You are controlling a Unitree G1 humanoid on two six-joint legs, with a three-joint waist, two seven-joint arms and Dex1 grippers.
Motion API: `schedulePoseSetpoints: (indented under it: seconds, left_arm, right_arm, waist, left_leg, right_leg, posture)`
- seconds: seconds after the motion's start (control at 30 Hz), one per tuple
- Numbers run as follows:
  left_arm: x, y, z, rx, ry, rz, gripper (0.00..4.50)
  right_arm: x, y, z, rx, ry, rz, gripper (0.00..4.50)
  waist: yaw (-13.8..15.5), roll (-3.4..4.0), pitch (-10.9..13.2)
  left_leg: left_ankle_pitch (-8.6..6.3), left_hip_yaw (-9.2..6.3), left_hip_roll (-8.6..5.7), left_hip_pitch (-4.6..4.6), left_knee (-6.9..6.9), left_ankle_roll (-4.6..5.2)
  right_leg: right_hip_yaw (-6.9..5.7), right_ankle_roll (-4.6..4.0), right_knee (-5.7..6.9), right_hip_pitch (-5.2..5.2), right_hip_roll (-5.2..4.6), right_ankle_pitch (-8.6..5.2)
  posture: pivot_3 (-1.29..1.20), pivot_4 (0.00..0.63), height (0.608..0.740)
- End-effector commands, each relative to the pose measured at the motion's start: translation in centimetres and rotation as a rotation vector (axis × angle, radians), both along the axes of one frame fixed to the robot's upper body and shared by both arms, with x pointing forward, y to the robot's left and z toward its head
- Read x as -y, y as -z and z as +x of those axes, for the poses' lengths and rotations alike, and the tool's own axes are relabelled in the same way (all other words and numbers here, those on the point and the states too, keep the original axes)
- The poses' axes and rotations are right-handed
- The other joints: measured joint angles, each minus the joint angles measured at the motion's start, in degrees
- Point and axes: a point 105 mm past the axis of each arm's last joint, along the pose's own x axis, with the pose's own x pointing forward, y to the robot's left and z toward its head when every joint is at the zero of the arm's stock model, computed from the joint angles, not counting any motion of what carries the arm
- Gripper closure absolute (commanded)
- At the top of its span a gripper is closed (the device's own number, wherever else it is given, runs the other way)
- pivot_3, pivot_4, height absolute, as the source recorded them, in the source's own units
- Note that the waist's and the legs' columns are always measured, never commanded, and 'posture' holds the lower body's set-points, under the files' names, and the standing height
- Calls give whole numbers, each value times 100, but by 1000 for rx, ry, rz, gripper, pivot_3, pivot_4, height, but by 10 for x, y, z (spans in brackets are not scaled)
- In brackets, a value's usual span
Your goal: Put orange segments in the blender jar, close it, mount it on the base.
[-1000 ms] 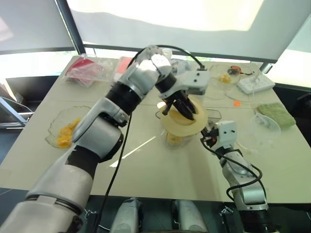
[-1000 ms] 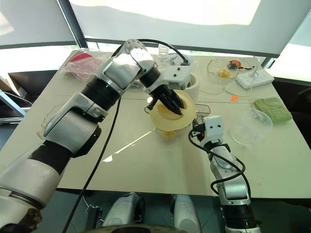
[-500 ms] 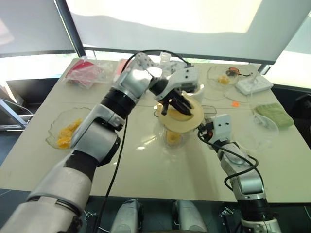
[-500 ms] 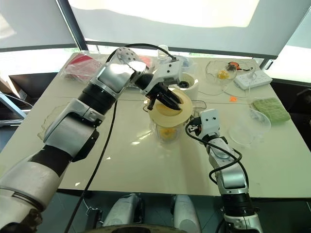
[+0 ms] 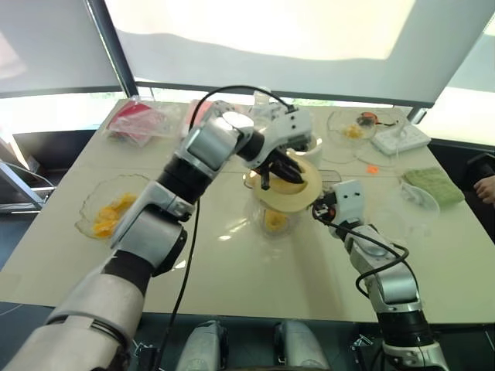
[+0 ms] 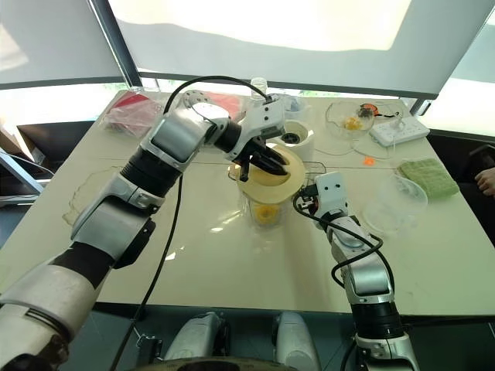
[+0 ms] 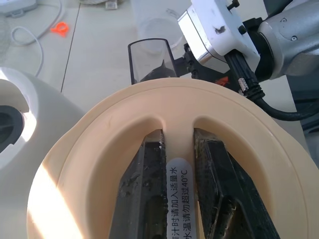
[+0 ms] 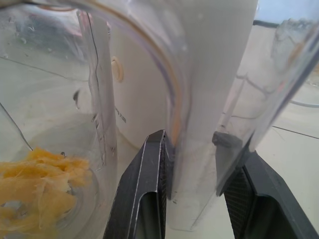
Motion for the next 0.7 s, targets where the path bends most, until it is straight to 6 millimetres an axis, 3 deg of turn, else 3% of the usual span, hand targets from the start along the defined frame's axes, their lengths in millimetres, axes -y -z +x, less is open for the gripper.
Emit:
schedulePoseSetpoints:
  seconds: [0.03, 0.37, 0.7]
  left_arm:
    - [-22, 61, 7, -156, -152, 140, 4289]
    - [-17, 66, 10, -226, -337, 92, 4289]
    - [-36, 88, 19, -253, -531, 147, 4289]
  right_arm:
    - [1, -4, 3, 13, -8, -78, 3529]
    - [2, -4, 5, 15, -10, -100, 3529]
    - [-4, -4, 7, 25, -19, -88, 3529]
  waist:
    - [-13, 1, -1]
    - [-44, 17, -14]
    - [-49, 33, -63]
  left_leg:
    - [0, 0, 0, 1, -4, 0]
    - [0, -13, -6, 17, -21, -1]
    - [-2, -28, -6, 9, -36, -3]
  right_leg:
    - [0, 0, 0, 0, -1, 0]
    - [-6, 5, -24, 9, -10, -4]
    - [-2, 2, -77, 28, -28, -1]
  posture:
    - [0, 150, 740]
    - [0, 150, 740]
    - [0, 150, 740]
